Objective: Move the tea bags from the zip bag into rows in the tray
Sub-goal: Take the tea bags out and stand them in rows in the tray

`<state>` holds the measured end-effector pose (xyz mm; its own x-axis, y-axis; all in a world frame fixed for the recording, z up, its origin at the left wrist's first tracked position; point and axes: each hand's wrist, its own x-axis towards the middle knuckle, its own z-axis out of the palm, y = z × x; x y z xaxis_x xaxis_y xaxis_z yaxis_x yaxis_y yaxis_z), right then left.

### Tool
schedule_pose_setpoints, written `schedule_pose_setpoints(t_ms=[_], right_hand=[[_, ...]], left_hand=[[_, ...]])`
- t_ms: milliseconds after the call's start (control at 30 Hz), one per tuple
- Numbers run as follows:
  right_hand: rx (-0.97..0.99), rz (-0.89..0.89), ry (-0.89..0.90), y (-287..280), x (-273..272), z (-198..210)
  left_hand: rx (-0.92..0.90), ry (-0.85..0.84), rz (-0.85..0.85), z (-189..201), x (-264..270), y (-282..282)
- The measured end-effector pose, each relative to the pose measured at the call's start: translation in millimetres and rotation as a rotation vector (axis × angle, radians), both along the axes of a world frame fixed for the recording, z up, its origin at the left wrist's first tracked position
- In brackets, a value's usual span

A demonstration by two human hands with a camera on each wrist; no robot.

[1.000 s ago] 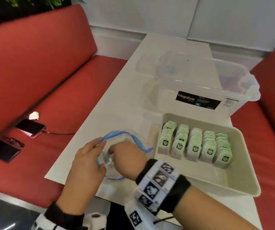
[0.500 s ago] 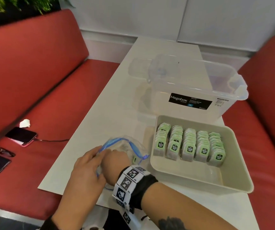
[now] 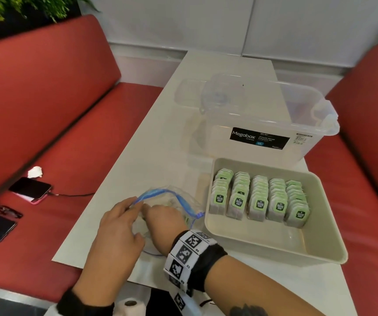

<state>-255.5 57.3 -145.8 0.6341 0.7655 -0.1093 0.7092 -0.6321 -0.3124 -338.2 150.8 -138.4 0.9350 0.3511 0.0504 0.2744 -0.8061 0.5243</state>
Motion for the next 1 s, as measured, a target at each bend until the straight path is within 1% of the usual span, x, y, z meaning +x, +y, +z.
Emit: schedule_pose_setpoints(t_ms=[167, 300, 367, 500, 600, 767, 833, 900, 1000], right_hand=[[0.289, -0.169, 0.188, -10, 5, 1], [0.418, -0.177, 0.223, -19, 2, 4], [0.518, -0.205, 0.261, -25, 0, 7], [0.777, -0.36, 0.333, -36, 2, 19], [0.944, -0.472, 0.475, -38, 11, 27], [1.17, -0.512, 0.807, -38, 15, 43], [1.228, -0.513, 0.91, -39, 14, 45], [1.261, -0.509, 0.967, -41, 13, 46], [1.305, -0.518, 1.007, -46, 13, 50]], left_hand=[[0.01, 0.006, 0.014, 2, 12, 6], [0.012, 0.003, 0.025, 1, 19, 9], [0.003, 0.003, 0.036, 2, 20, 11], [-0.013, -0.006, 0.045, 4, 21, 10], [-0.033, -0.012, 0.083, 9, 20, 6], [-0.045, -0.011, 0.119, 26, 15, -10], [-0.102, -0.026, 0.127, 31, 16, -15], [-0.191, -0.093, 0.106, 33, 17, -16], [-0.394, -0.199, 0.111, 35, 18, -17]])
